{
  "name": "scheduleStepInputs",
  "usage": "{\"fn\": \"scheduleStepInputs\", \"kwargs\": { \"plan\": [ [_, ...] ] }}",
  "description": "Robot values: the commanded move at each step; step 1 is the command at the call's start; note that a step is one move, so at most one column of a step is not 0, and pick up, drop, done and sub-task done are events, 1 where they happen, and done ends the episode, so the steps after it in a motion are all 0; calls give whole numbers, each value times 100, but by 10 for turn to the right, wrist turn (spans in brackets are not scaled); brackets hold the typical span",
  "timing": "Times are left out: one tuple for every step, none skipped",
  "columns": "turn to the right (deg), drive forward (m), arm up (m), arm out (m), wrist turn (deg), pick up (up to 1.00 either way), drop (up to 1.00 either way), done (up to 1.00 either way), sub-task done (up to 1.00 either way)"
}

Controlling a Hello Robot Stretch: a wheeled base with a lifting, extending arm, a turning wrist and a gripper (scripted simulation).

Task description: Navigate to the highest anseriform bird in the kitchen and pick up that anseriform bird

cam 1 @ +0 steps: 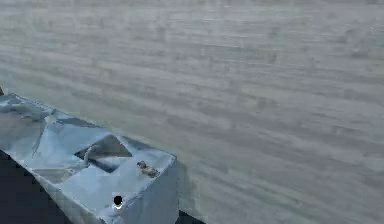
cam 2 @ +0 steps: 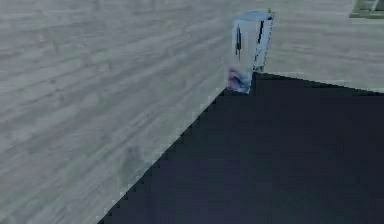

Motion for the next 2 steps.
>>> {"fn": "scheduleStepInputs", "kwargs": {
  "plan": [
    [450, 0, 0, 0, 0, 0, 0, 0, 0],
    [450, 0, 0, 0, 0, 0, 0, 0, 0]
  ]
}}
